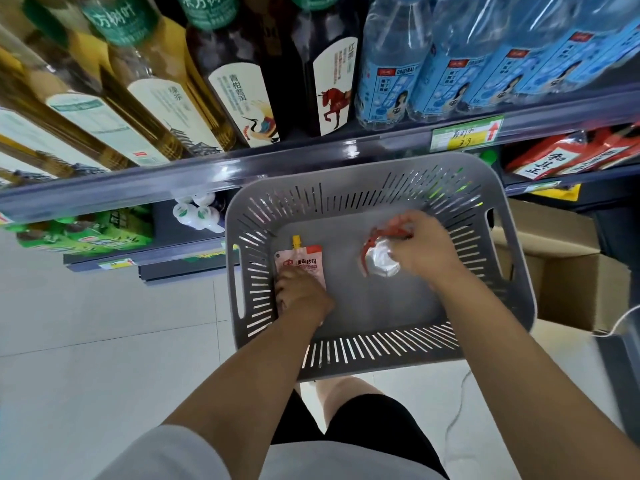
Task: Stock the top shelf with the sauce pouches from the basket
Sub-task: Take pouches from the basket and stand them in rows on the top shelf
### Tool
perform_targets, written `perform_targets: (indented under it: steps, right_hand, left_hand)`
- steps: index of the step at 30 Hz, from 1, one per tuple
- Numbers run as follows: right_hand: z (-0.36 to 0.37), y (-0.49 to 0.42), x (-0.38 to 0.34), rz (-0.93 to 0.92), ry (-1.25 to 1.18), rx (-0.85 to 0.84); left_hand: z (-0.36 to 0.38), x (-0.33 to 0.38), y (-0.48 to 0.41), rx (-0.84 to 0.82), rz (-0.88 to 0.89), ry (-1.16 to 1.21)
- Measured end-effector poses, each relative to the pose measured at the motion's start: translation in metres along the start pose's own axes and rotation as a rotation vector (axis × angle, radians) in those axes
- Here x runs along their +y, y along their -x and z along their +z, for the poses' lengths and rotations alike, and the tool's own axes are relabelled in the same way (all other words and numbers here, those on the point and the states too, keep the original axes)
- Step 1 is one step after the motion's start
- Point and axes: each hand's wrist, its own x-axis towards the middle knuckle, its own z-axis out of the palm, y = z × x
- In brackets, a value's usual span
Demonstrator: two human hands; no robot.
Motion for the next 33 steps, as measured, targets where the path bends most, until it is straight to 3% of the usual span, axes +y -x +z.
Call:
perform_targets:
  steps: [4, 9, 13, 19, 21, 28, 33]
  right_hand:
    - [0.012, -0.012, 0.013, -0.022, -0.128, 0.051]
    - [0.034, -0.009, 0.054, 0.143, -0.281, 0.100]
    - [0.032, -0.006, 0.070, 0.205, -0.124, 0.010]
    - [0.045, -0.023, 0.088, 0.351, -0.012, -0.189]
    - [0.049, -0.028, 0.097, 0.405, 0.009, -0.215]
    - [0.047, -0.018, 0.081, 0.422, 0.032, -0.131]
    - [0.051, -0.017, 0.072, 0.312, 0.187, -0.073]
  left_hand:
    - [-0.003, -0.004, -0.002, -0.032, 0.010, 0.097]
    - [-0.004, -0.009, -0.003, -0.057, 0.039, 0.186]
    - [-0.005, -0.010, 0.000, -0.069, 0.014, 0.337]
    - [-0.022, -0.006, -0.006, -0.061, -0.111, 1.126]
    - [-0.028, -0.005, -0.009, -0.079, -0.136, 1.274]
    - [-0.032, -0.002, -0.016, -0.135, -0.083, 1.192]
    - [-0.028, -0.008, -0.015, -0.025, -0.120, 1.108]
